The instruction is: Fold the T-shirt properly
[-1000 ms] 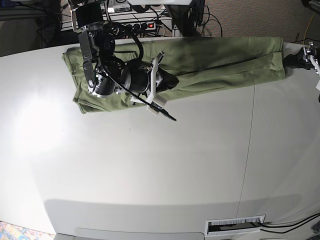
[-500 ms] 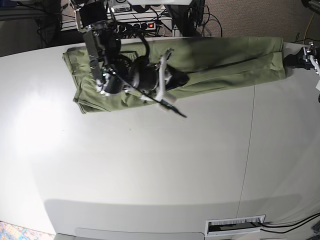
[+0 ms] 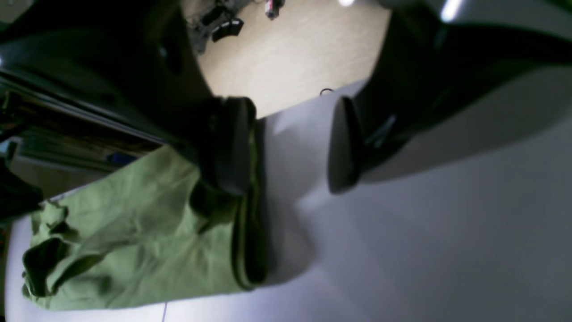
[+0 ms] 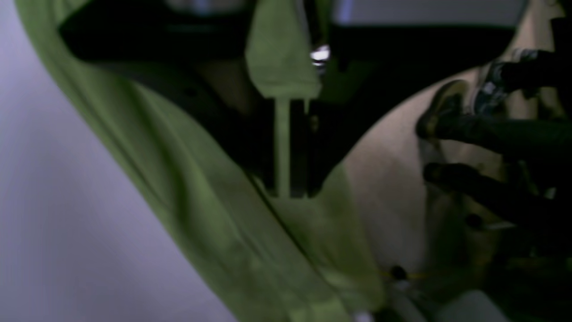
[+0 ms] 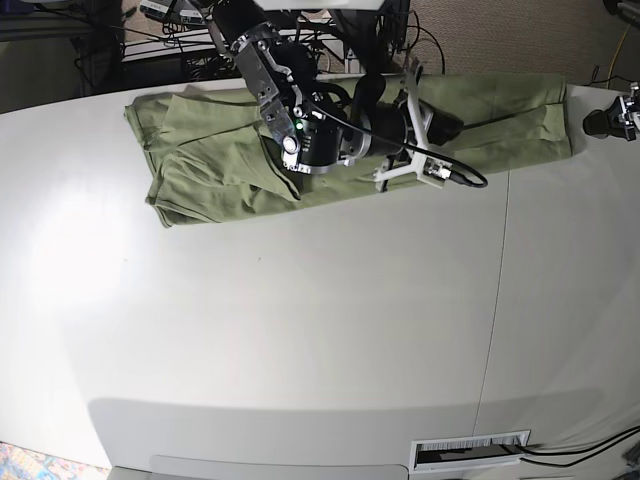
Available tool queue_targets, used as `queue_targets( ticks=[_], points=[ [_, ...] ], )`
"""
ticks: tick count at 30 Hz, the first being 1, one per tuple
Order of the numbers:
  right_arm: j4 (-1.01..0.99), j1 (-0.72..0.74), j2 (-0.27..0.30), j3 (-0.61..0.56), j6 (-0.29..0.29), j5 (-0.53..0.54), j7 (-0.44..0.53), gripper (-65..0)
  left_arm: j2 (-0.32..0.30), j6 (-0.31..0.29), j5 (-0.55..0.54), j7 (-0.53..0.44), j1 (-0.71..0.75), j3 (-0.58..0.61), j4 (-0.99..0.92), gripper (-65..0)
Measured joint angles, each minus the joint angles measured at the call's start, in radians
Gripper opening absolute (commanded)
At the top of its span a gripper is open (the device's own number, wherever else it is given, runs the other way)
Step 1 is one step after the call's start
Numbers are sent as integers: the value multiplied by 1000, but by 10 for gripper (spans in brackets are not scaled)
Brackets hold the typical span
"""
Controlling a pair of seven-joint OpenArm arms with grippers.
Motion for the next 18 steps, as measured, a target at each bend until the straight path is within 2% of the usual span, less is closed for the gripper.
queue_targets(
  ticks=[10, 18],
  points=[
    [-34, 2, 1, 1, 0, -115, 52, -597, 2, 19, 3, 0, 2, 0, 46, -345],
    [-73, 4, 2, 1, 0, -148, 63, -597, 3, 21, 3, 0, 157, 0, 306, -345]
  ],
)
